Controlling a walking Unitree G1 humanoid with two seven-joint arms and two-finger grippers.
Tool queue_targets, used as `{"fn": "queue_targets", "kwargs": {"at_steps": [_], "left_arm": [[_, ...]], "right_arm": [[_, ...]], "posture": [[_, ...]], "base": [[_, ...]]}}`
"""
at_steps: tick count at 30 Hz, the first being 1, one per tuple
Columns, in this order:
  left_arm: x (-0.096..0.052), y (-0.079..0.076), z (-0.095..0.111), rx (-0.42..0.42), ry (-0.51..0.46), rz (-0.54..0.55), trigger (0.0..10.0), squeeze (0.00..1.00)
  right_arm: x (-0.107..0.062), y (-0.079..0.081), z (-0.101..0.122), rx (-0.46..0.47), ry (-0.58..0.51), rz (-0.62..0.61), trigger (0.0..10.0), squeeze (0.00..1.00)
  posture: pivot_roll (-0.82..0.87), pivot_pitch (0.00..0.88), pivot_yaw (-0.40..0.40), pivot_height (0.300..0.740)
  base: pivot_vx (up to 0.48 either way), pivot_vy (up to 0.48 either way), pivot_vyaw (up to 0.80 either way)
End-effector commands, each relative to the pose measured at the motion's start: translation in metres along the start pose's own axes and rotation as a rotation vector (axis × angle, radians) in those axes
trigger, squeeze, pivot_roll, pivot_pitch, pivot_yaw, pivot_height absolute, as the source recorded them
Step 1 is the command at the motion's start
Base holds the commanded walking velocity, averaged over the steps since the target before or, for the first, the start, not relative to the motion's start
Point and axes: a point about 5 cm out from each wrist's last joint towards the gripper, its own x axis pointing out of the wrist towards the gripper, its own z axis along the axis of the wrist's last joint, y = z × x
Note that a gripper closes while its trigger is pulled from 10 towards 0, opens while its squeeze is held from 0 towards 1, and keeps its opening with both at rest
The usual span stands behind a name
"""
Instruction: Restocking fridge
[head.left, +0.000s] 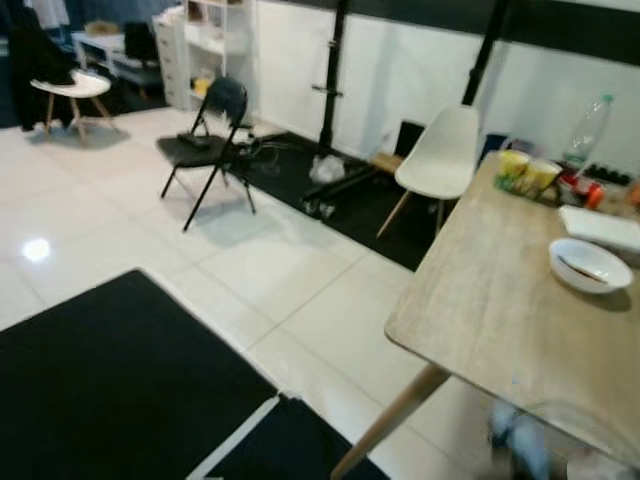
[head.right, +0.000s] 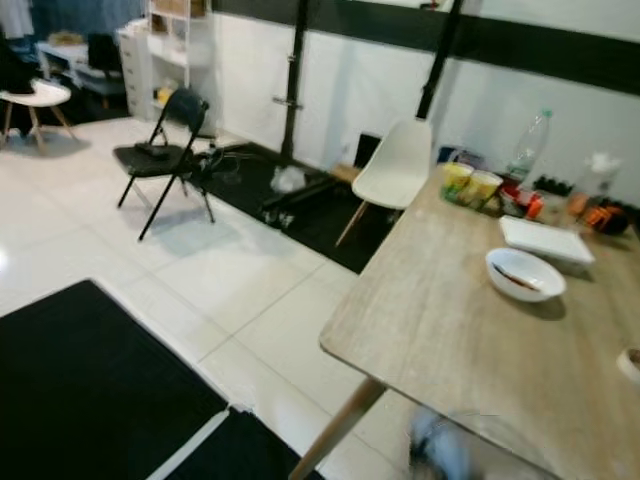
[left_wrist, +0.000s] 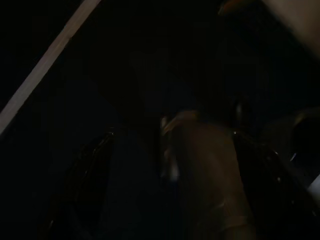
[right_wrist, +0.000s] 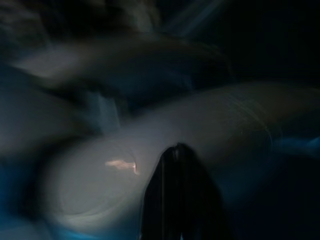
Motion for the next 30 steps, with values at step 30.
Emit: {"fn": "queue_targets", "kwargs": {"at_steps": [30], "left_arm": [[-0.004, 0.012, -0.011, 0.108, 0.076, 0.019, 10.0, 0.00]], "right_arm": [[0.012, -0.034, -0.020, -0.065, -0.043, -0.934, 10.0, 0.00]], "posture": [[-0.05, 0.000, 0.019, 0.740]], "base": [[0.000, 0.000, 0.00]]}}
